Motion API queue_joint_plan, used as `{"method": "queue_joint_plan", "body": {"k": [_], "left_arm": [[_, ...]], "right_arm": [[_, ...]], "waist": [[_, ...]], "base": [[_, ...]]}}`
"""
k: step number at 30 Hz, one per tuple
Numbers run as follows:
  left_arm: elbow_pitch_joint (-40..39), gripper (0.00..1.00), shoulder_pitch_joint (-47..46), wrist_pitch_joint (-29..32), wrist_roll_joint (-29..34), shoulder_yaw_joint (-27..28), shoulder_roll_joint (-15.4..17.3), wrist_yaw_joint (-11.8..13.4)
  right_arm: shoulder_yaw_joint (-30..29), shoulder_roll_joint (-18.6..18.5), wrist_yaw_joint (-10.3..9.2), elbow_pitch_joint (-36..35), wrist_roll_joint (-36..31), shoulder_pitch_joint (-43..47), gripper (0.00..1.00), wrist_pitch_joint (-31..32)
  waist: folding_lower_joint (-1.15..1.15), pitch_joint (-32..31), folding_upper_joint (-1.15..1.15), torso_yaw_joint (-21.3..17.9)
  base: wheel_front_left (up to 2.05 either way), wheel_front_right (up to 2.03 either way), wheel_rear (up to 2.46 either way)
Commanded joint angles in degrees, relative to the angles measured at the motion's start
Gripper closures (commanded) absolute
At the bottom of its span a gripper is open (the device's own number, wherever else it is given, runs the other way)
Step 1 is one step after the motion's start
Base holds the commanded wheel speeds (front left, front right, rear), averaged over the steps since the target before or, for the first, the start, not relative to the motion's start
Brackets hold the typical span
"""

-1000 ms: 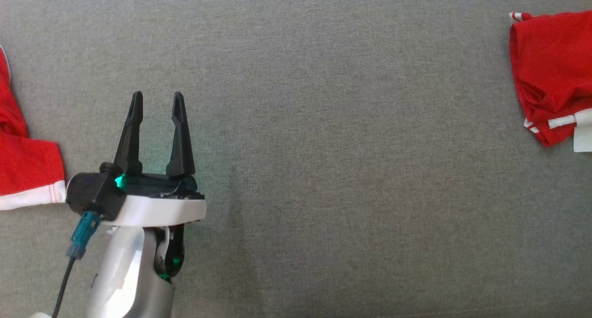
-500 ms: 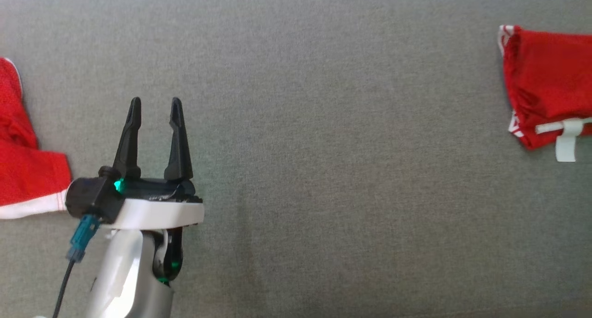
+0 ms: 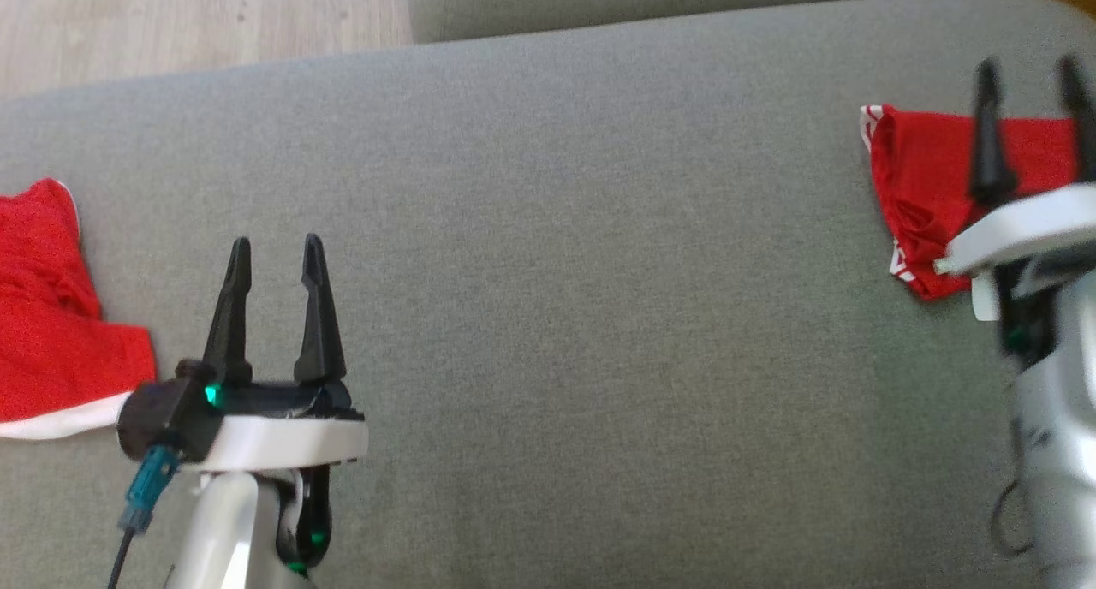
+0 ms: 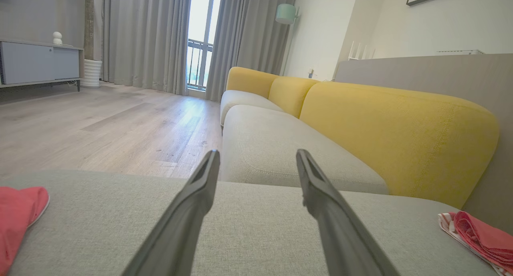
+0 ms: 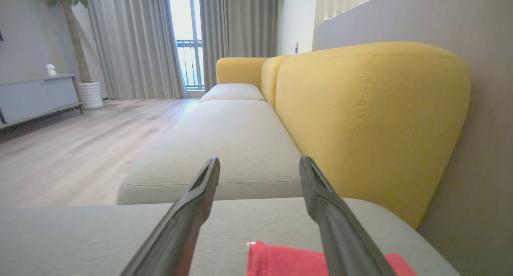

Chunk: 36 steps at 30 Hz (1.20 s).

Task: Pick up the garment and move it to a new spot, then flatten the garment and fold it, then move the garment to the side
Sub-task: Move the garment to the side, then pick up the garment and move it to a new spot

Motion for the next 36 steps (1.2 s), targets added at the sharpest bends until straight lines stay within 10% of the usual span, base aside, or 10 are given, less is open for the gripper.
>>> {"method": "queue_joint_plan", "body": {"k": [1, 12, 36], "left_arm": [[-2.02, 0.0, -0.19, -0.29, -0.7, 2.25, 0.41, 0.06], [-2.02, 0.0, 3.49, -0.29, -1.29, 0.99, 0.41, 0.07], [-1.75, 0.0, 4.6, -0.29, -1.98, -0.54, 0.41, 0.4]], "right_arm": [[1.14, 2.11, 0.39, -5.11, 1.12, 2.35, 0.0, 0.39], [3.67, 11.77, 0.39, -18.35, 2.44, 17.61, 0.0, 1.77], [5.34, 12.13, 0.39, -17.62, 6.8, 23.56, 0.0, -2.23]], "waist": [[0.01, -1.36, 0.0, -0.09], [0.01, -4.09, 0.0, -0.23], [0.01, -5.3, 0.0, 0.24]], "base": [[0.0, 0.0, 0.0], [0.0, 0.0, 0.0], [0.0, 0.0, 0.0]]}}
